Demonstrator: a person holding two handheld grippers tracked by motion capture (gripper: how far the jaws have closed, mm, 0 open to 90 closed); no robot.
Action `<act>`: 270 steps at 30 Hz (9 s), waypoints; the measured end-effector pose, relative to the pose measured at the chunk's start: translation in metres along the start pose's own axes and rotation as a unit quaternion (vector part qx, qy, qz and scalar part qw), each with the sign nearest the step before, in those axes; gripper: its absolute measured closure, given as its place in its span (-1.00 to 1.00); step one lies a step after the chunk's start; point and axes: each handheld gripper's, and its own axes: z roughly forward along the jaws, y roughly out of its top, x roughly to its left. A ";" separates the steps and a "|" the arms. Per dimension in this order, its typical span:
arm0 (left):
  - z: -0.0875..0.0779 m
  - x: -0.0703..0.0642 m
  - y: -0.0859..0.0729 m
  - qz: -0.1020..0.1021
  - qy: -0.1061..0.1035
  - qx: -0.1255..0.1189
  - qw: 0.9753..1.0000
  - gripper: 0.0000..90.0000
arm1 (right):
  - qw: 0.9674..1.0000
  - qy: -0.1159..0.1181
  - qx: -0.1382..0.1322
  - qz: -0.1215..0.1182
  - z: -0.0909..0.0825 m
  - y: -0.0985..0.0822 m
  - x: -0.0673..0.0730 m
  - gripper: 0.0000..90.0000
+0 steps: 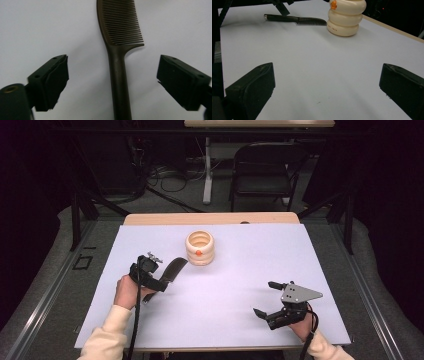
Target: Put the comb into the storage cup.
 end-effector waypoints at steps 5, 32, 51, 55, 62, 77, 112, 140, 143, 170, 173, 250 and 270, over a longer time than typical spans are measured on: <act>0.005 -0.001 0.002 0.005 -0.014 0.031 0.999 -0.45 | 1.000 0.001 0.006 0.002 0.001 -0.001 -0.001 -1.00; 0.023 0.008 0.013 -0.008 -0.046 0.103 0.994 0.44 | 1.000 0.004 0.021 0.005 0.003 -0.002 -0.001 -1.00; 0.019 0.011 0.009 -0.021 -0.050 0.094 0.994 0.62 | 1.000 0.007 0.024 0.007 0.004 -0.002 -0.001 -1.00; 0.015 0.010 0.008 -0.020 -0.049 0.083 0.995 0.62 | 1.000 0.005 0.025 0.006 0.004 -0.002 -0.001 -1.00; 0.010 0.010 0.004 -0.012 -0.044 0.067 0.997 0.62 | 1.000 0.006 0.024 0.006 0.004 -0.002 -0.001 -1.00; -0.010 0.014 -0.004 -0.017 -0.025 0.018 0.999 0.62 | 1.000 0.005 0.026 0.005 0.004 -0.002 -0.001 -1.00; -0.028 0.015 -0.010 -0.017 -0.018 -0.078 0.997 0.62 | 1.000 0.003 0.024 0.008 0.004 -0.002 -0.002 -1.00; -0.030 0.011 -0.010 -0.020 -0.025 -0.158 0.987 0.62 | 1.000 0.002 0.025 0.005 0.004 -0.002 -0.002 -0.99; -0.029 0.011 -0.009 -0.021 -0.024 -0.165 0.986 0.62 | 1.000 0.002 0.024 0.005 0.003 -0.002 -0.002 -0.99; -0.028 0.010 -0.005 -0.035 -0.017 -0.249 0.968 0.62 | 1.000 0.004 0.025 0.006 0.005 -0.002 -0.003 -1.00; -0.029 0.012 -0.003 -0.039 -0.019 -0.257 0.965 0.62 | 1.000 0.002 0.024 0.005 0.004 -0.002 -0.003 -1.00; -0.034 0.016 0.047 -0.013 -0.044 -0.305 0.951 0.62 | 1.000 0.002 0.026 0.011 0.005 -0.003 -0.004 -1.00; -0.033 0.013 0.061 -0.010 -0.054 -0.317 0.947 0.62 | 1.000 0.001 0.027 0.012 0.005 -0.003 -0.005 -1.00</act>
